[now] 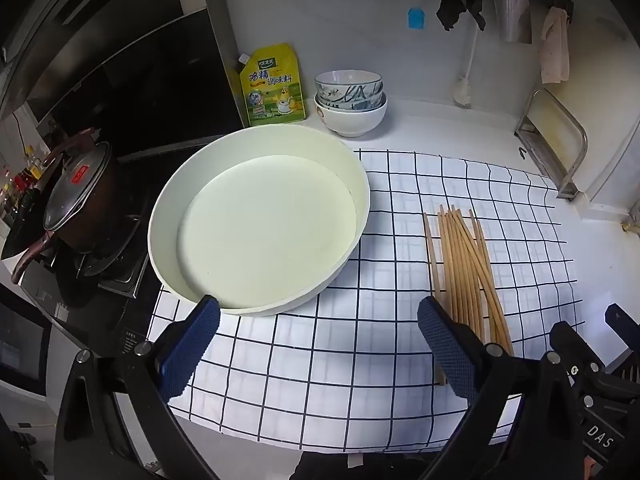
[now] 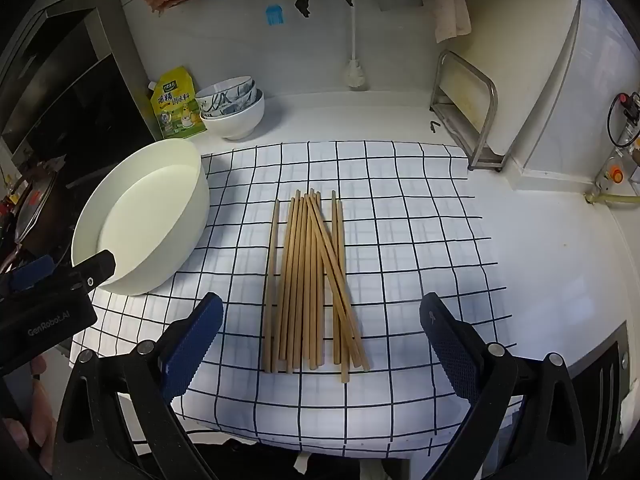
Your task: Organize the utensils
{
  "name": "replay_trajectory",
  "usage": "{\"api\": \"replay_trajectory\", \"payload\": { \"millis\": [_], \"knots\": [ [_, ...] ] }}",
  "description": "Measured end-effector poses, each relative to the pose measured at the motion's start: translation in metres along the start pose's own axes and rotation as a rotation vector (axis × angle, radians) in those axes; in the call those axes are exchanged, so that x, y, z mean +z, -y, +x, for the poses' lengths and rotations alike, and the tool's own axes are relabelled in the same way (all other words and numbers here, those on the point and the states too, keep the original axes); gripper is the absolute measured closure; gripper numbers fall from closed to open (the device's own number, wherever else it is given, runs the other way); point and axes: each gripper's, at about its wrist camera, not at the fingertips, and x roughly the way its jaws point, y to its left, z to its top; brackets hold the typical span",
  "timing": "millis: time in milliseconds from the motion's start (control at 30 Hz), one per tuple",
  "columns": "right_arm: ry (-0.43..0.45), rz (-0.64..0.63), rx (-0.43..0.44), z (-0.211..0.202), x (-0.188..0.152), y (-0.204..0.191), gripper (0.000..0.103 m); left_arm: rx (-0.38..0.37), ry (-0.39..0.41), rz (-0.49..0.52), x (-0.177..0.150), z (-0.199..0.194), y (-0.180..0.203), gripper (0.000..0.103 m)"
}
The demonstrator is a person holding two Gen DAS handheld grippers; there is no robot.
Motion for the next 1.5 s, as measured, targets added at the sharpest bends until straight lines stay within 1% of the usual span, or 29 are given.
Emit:
{"api": "replay_trajectory", "payload": {
  "millis": [267,300,433,467,1500],
  "knots": [
    [0.003,0.0,0.0,-0.0017,0.0026,0.0025,0.009,-0.006,0.0,0.013,-0.0011,-0.0027,0.0067,0.006],
    [0.003,0.0,0.0,-0.0015,0.0025,0.0022,0.009,0.0,-0.001,0.003,0.0003,0.0006,0.0019,0.006],
    [0.0,0.003,0.003,-0.0002,0.002,0.0017,0.009,0.002,-0.002,0.004,0.0001,0.0006,0.0058,0.006],
    [-0.001,0.003,0.004,0.0001,0.0021,0.0015,0.009,-0.005,-0.003,-0.001,0.0007,0.0005,0.0,0.006],
    [0.001,0.003,0.006,0.002,0.0026,-0.0003,0.009,0.001,0.008,0.011,0.007,0.0004,0.0012,0.006]
  ]
}}
